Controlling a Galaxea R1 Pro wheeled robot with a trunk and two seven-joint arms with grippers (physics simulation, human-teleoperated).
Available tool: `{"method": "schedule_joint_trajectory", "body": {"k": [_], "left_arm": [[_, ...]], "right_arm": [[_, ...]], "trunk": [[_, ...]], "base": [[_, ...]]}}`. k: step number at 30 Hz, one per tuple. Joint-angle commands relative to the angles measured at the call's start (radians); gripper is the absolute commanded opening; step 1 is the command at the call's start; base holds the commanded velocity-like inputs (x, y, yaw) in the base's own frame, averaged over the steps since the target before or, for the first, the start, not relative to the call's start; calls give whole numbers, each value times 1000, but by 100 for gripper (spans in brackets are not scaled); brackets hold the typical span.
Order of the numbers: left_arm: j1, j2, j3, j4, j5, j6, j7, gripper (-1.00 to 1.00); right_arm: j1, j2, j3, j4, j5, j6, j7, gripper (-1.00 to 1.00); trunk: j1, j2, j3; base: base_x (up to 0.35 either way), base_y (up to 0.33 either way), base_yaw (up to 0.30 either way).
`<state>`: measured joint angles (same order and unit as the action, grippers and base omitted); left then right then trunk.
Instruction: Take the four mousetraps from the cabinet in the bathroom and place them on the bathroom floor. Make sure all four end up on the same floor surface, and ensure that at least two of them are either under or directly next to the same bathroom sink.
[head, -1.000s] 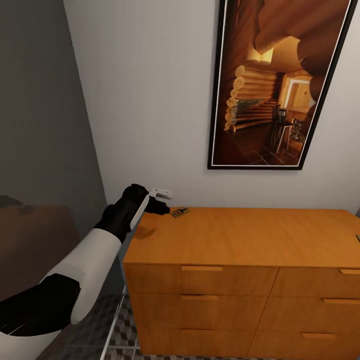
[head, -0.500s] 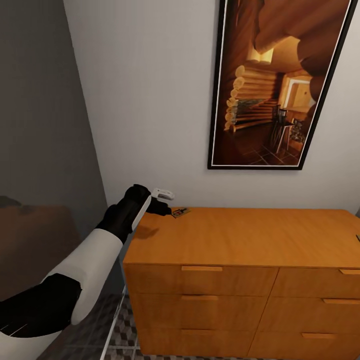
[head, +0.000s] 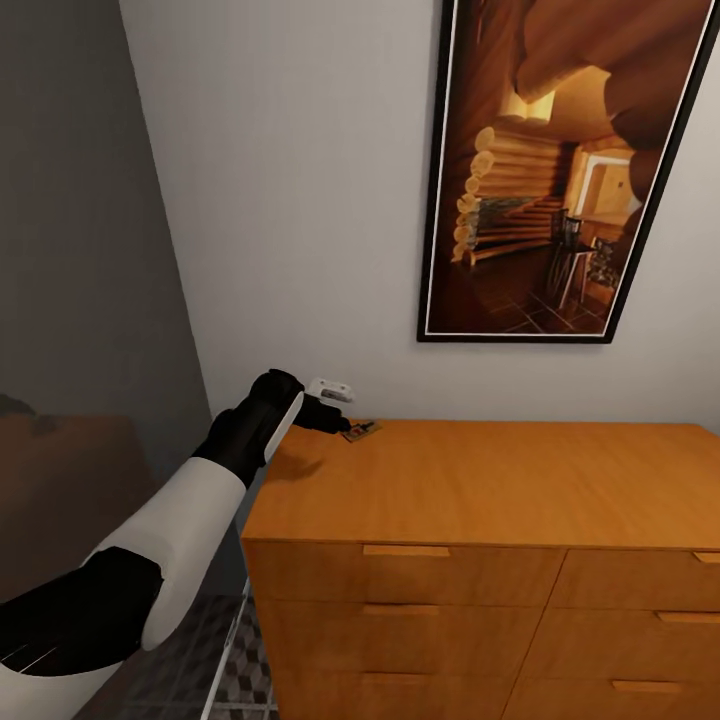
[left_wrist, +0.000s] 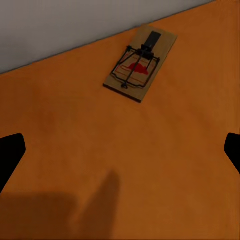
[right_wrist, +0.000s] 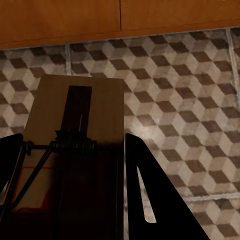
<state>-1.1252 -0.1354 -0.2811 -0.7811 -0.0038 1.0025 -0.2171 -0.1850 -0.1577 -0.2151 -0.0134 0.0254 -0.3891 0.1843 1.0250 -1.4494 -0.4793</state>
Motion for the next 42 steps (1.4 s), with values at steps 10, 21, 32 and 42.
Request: {"method": "schedule_joint_trajectory", "body": {"k": [10, 21, 32, 42], "left_arm": [[-1, 0, -3, 12, -1, 4, -7, 100], [-1, 0, -50, 43, -1, -10, -36, 100], [-1, -1, -55, 43, -1, -12, -37, 100], [-1, -1, -55, 43, -1, -12, -38, 100]], "right_arm": [[-1, 0, -8, 1, -1, -2, 9, -100], [-1, 0, -8, 1, -1, -2, 9, -100], [-1, 0, -8, 1, -1, -2, 10, -100], [9, 13, -8, 2, -1, 49, 10, -100]], "trunk": [[0, -1, -1], [0, -1, -1], [0, -1, -1], [0, -1, -1]], "base": [[4, 0, 0], [0, 0, 0], [18, 0, 0], [132, 0, 0]]}}
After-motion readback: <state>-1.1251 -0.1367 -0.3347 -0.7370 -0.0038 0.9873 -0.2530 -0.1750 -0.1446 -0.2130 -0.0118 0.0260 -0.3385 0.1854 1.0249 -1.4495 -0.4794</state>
